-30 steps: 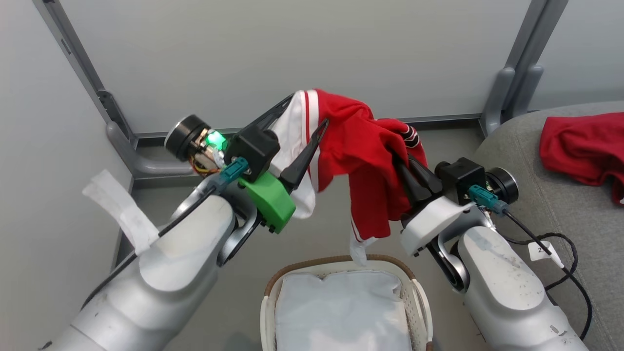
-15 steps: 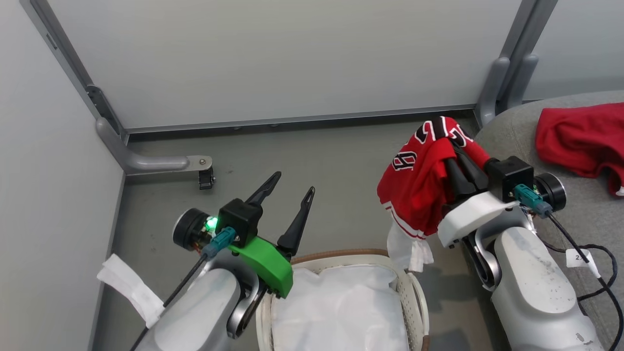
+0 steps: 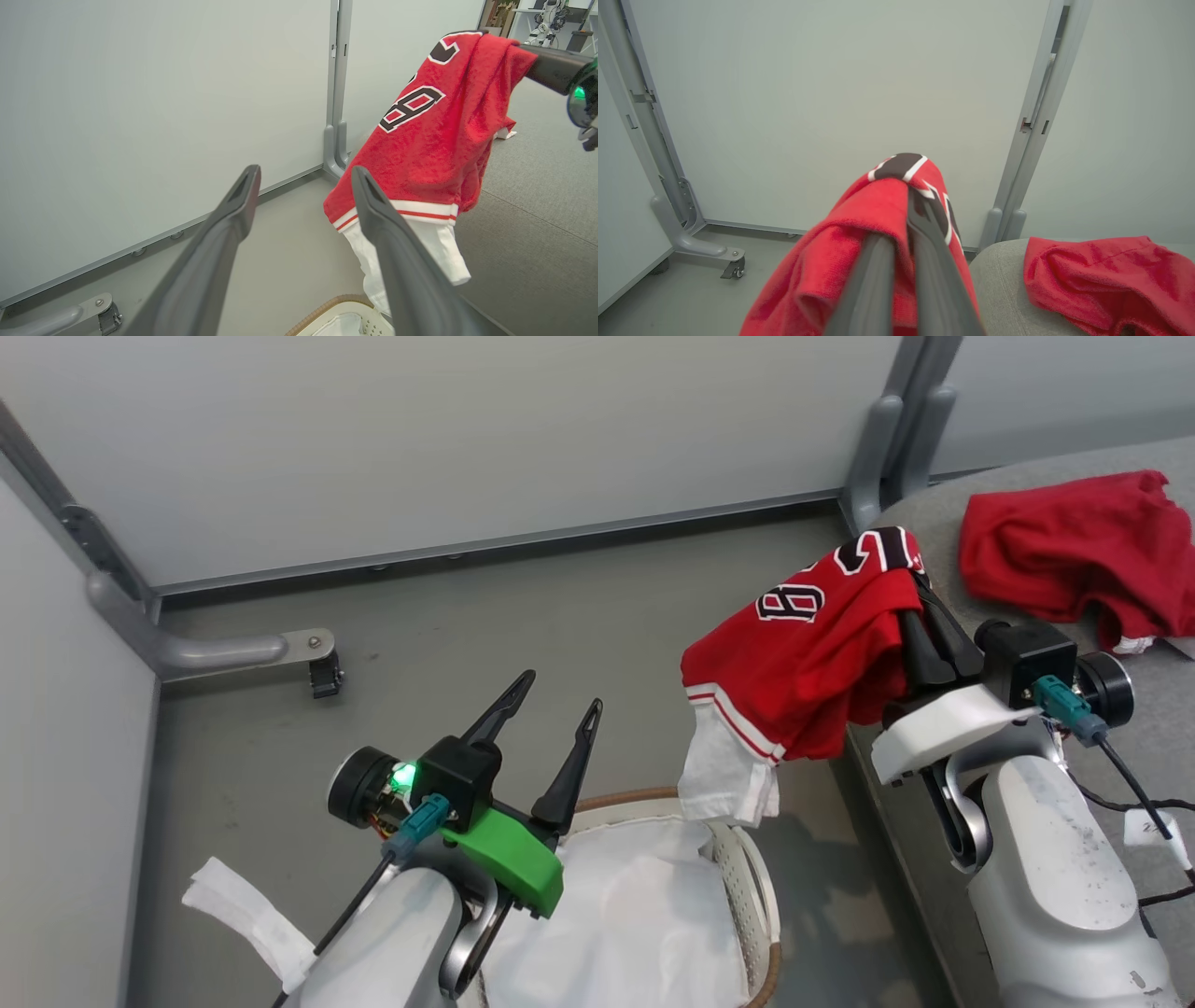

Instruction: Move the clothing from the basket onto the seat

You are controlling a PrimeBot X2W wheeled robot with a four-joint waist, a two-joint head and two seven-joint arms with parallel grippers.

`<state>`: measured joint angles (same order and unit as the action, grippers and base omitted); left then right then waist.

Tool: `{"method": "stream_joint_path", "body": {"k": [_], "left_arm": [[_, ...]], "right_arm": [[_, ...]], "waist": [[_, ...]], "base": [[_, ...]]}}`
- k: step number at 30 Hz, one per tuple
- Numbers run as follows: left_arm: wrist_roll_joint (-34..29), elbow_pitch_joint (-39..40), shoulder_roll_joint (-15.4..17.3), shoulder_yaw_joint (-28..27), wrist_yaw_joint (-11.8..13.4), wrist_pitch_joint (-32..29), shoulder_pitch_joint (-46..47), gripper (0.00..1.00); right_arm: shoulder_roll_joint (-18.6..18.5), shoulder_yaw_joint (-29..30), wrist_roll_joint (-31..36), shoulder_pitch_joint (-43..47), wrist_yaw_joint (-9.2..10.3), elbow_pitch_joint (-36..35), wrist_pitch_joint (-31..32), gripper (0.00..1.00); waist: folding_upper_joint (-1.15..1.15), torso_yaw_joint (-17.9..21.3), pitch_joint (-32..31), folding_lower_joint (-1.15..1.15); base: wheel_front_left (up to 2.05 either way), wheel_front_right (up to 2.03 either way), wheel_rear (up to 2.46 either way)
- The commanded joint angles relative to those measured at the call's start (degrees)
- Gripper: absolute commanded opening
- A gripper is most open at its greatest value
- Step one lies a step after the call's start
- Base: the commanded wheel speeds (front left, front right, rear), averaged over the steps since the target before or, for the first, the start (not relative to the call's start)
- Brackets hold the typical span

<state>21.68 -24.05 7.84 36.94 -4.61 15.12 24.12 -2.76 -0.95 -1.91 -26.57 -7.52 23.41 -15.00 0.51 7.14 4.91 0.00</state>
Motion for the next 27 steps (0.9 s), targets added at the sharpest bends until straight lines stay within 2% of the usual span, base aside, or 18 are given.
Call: {"method": "stream_joint_path", "body": {"k": [1,9,15,21,27], "left_arm": [[-0.74,0.19,-0.27,-0.31,-0.43,0.03,0.14,1.0],[-4.02,-0.2,-0.93,-0.84,-1.46,0.04,2.13,1.0],[-5.72,-1.21,-0.97,-0.02,-2.3,0.04,3.62,1.0],[-6.63,-1.85,-0.57,1.02,-2.61,0.04,4.72,1.0],[-6.75,-1.32,-0.38,1.79,-2.77,0.04,5.17,1.0]], "right_arm": [[-0.22,0.42,0.19,-0.65,0.06,-0.81,-0.29,0.0],[-0.19,2.23,-0.49,0.07,0.06,-3.32,-0.28,0.0],[-0.17,3.27,-1.65,0.81,0.06,-4.03,-0.28,0.0],[-0.15,3.91,-2.6,0.74,0.06,-4.22,-0.28,0.0],[-0.17,5.89,-1.02,-2.13,0.06,-4.05,-0.28,0.0]], "waist": [[-0.51,4.66,3.29,0.0],[-0.51,14.16,8.34,0.0],[-0.51,19.01,11.13,0.0],[-0.51,20.53,12.91,0.0],[-0.51,19.19,13.88,0.0]], "base": [[0.0,0.0,0.0],[0.0,0.0,0.0],[0.0,0.0,0.0],[0.0,0.0,0.0],[0.0,0.0,0.0]]}}
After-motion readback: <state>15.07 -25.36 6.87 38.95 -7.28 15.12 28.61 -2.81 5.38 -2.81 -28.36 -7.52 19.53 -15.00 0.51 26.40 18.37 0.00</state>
